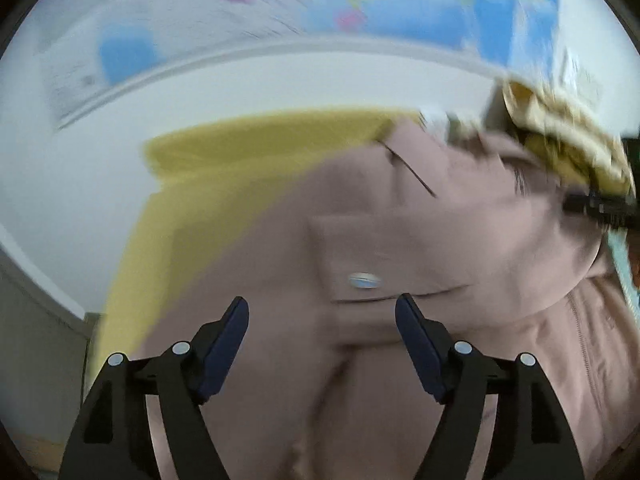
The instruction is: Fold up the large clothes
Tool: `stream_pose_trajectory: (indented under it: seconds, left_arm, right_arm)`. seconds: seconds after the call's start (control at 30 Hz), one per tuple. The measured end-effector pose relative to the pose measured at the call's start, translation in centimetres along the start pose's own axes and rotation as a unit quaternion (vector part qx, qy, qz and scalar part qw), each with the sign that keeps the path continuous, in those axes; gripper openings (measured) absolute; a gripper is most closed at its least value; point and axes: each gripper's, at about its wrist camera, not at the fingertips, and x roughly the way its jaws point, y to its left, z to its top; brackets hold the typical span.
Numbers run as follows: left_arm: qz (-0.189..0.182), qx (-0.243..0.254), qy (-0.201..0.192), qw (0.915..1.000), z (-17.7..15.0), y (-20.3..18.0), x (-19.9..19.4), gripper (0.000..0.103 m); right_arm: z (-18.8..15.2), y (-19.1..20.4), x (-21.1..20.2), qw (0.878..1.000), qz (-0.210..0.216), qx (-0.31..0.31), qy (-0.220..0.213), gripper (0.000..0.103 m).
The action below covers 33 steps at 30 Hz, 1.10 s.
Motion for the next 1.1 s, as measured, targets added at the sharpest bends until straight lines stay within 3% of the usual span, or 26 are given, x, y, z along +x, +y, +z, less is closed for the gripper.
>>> stream_pose_trajectory:
  seconds: [0.1, 0.3, 0.37, 0.5, 0.53, 0.57, 0.6, 0.63, 0.67, 0.77, 0.87, 0.93, 1.0, 1.1]
  left_arm:
    - [0.048, -0.019, 0.009, 0.9986, -2.0, 3.4, -2.4, 0.080]
    - [0.112, -0.006, 0.088, 0.9898, -8.7, 6.2, -3.1, 0.082]
    - [0.100, -0.027, 0.102, 0.9894, -10.5, 7.2, -3.0, 0.082]
    - [0.061, -0.056, 0.068, 0.9943, -12.4, 8.3, -4.5, 0.082]
    - [0.051, -0.057, 0.066, 0.9949, -12.5, 8.3, -4.4, 0.074]
    - [0.046, -0.054, 0.068, 0.9952, -12.5, 8.2, -4.1, 0.054]
    - [0.047, -0.050, 0.068, 0.9953, -12.3, 8.1, -3.8, 0.048]
    - [0.049, -0.047, 0.062, 0.9958, -11.9, 7.8, -3.8, 0.021]
    - [0.058, -0.045, 0.061, 0.9954, -11.0, 7.8, -3.6, 0.006]
    - [0.125, -0.050, 0.030, 0.9905, -8.3, 8.9, -4.9, 0.005]
    - [0.161, -0.057, -0.024, 0.9850, -4.3, 9.6, -7.4, 0.005]
    - [0.209, -0.020, -0.071, 0.9750, -0.8, 8.0, -9.3, 0.005]
    - [0.211, 0.002, -0.101, 0.9722, 1.6, 6.2, -10.3, 0.005]
    - [0.147, 0.027, -0.135, 0.9794, 4.3, 3.5, -11.5, 0.011]
  right_arm:
    - [0.0, 1.9, -1.4, 0.999, 0.037, -0.015, -0.023, 0.051]
    - [-0.4, 7.0, -1.9, 0.992, 0.103, -0.072, -0.017, 0.060]
    - [-0.6, 9.6, -1.1, 0.987, 0.126, -0.098, -0.004, 0.063]
    - [-1.7, 12.7, -0.7, 0.980, 0.147, -0.131, 0.016, 0.064]
    - [-2.0, 13.3, -0.6, 0.979, 0.148, -0.136, 0.018, 0.065]
    - [-2.2, 13.8, -0.5, 0.978, 0.154, -0.141, 0.023, 0.066]
    - [-2.3, 14.3, -0.4, 0.977, 0.156, -0.144, 0.025, 0.066]
    - [-2.5, 14.6, -0.3, 0.977, 0.154, -0.147, 0.024, 0.066]
    - [-2.6, 14.8, -0.4, 0.977, 0.155, -0.147, 0.025, 0.066]
    - [-2.6, 14.6, -0.6, 0.978, 0.153, -0.138, 0.019, 0.066]
    - [-2.3, 13.7, -1.3, 0.981, 0.147, -0.127, 0.010, 0.066]
    - [-2.1, 13.0, -1.6, 0.982, 0.150, -0.117, 0.007, 0.066]
    - [-2.0, 12.2, -1.6, 0.983, 0.148, -0.106, 0.004, 0.066]
    - [-2.1, 11.3, -1.7, 0.984, 0.152, -0.091, 0.002, 0.066]
